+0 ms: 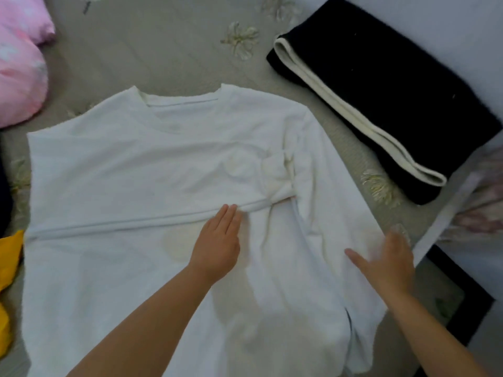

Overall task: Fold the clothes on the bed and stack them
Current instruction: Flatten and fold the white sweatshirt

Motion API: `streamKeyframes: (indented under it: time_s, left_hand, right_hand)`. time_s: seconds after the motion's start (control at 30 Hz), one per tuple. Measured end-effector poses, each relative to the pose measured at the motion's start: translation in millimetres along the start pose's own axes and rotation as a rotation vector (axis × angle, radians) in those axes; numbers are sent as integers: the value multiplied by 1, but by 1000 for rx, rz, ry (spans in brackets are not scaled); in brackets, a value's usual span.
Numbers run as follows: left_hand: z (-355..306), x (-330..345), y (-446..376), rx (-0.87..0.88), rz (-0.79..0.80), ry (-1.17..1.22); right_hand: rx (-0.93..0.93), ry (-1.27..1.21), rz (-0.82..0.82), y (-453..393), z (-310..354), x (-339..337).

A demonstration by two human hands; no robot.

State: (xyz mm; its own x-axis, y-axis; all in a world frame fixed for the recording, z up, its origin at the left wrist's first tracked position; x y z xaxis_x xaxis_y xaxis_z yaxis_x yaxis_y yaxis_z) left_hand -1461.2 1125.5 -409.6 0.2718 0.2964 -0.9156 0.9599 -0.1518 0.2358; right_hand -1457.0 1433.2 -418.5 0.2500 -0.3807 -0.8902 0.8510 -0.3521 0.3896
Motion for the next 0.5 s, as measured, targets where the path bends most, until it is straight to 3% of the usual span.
streamKeyframes:
  time_s: [0.07,0.2,0.3,0.43,0.5]
  left_hand:
    - [-27,4,-21,29,-12,-14]
    - [-37,17,-54,-53,-29,-8]
    - [-42,21,-66,-151,-40,2]
    - [-50,29,-72,-234,-14,-84]
    - [-64,30,-75,-218,-9,-121]
  right_hand:
    - [33,70,57,-16,-19,2]
    - [-147,-44,142,-43,7,9]
    - [-208,-129,21,-66,15,-28]
    - [-128,-283,-251,-109,-8,-115]
    - [-103,-242,-293,-132,-14,-144]
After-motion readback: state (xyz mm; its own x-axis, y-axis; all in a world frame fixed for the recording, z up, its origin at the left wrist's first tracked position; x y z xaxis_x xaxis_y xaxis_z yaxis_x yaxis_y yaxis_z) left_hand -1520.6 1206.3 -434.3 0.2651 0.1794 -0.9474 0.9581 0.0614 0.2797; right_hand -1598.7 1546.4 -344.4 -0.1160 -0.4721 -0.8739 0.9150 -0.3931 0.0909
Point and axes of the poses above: each hand's wrist, its own y-axis away from the middle knuckle, its own x-axis out of the palm, z = x × y, the point moved 10 cm from there along -y, towards the middle knuckle, and after that the axes turned 3 degrees about -x, right-handed, at the moved point
